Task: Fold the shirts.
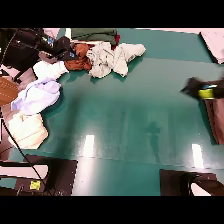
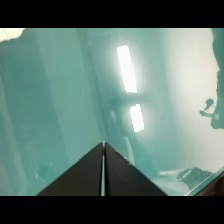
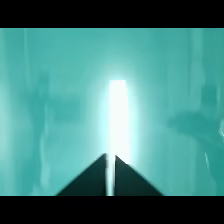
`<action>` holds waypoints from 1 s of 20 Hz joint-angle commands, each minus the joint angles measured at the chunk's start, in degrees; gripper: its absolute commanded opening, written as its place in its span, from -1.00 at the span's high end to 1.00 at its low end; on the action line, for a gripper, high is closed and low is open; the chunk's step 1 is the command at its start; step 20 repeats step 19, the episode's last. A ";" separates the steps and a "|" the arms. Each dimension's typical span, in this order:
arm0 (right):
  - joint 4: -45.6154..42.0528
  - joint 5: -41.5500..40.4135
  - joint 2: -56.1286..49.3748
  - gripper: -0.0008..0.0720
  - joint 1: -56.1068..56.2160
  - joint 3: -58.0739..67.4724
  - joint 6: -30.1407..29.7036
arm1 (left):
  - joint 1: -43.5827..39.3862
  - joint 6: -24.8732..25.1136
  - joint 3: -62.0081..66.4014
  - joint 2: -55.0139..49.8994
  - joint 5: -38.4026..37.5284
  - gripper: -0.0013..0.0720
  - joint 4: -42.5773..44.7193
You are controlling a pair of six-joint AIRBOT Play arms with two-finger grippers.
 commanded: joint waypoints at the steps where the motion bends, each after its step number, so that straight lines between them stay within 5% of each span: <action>1: -0.83 -0.04 -6.34 0.89 13.51 1.29 1.51 | 0.02 -0.07 0.07 0.04 -2.93 0.90 0.00; 20: -0.96 3.91 -10.56 0.88 16.00 11.78 -2.05 | 0.02 -0.07 0.07 0.02 2.23 0.90 -0.02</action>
